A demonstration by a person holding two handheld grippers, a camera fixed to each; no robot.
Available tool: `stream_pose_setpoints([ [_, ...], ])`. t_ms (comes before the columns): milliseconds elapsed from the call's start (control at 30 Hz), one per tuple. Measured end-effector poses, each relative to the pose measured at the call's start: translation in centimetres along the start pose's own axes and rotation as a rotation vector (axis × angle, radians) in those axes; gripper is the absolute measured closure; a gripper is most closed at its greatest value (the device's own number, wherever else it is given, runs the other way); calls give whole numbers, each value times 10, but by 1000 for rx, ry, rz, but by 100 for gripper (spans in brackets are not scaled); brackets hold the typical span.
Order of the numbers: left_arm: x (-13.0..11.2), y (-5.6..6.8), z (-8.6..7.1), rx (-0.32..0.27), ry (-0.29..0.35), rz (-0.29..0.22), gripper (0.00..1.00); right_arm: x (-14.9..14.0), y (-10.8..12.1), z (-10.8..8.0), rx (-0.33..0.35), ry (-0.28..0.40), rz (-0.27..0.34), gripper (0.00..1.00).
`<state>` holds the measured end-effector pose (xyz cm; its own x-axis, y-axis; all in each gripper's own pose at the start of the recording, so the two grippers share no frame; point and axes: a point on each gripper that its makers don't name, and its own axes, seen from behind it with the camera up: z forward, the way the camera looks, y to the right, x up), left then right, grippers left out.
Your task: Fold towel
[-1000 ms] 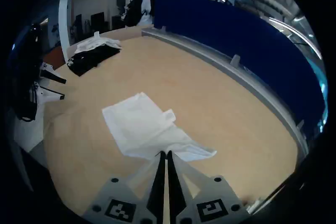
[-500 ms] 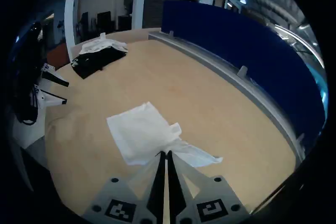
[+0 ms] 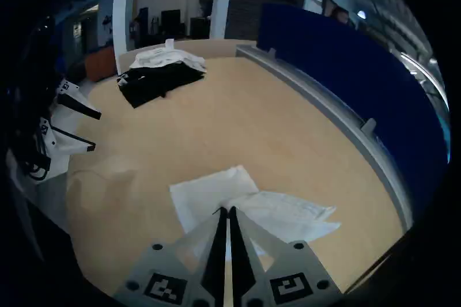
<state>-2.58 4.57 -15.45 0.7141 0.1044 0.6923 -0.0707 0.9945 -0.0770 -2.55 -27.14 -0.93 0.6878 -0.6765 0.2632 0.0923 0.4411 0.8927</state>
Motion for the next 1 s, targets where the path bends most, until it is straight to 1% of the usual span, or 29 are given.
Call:
stream_pose_setpoints([
  [100, -4, -2, -2, 7, 0, -6, 10, 3, -15, 21, 34, -12, -12, 97],
  [167, -7, -2, -4, 12, -1, -10, 10, 0, -25, 35, 55, -26, -11, 97],
  [300, -14, -3, -7, 19, -5, -23, 10, -14, -45, 61, 103, -61, 6, 97],
  [400, -18, -2, -7, 18, -10, -35, 10, -29, -55, 72, 126, -97, 26, 97],
  [500, -20, -1, -6, 18, -11, -40, 10, -37, -58, 76, 131, -110, 38, 97],
  [633, -19, 0, -4, 15, -12, -37, 10, -38, -58, 75, 127, -106, 48, 95],
  [767, -18, 2, -2, 12, -11, -31, 10, -36, -55, 73, 119, -94, 57, 85],
  [833, -16, 3, -1, 10, -11, -28, 10, -34, -53, 71, 116, -86, 61, 74],
  [900, -15, 4, -1, 9, -10, -26, 10, -33, -52, 69, 116, -77, 64, 58],
  [1000, -14, 6, 0, 7, -10, -27, 10, -30, -51, 65, 117, -67, 70, 42],
])
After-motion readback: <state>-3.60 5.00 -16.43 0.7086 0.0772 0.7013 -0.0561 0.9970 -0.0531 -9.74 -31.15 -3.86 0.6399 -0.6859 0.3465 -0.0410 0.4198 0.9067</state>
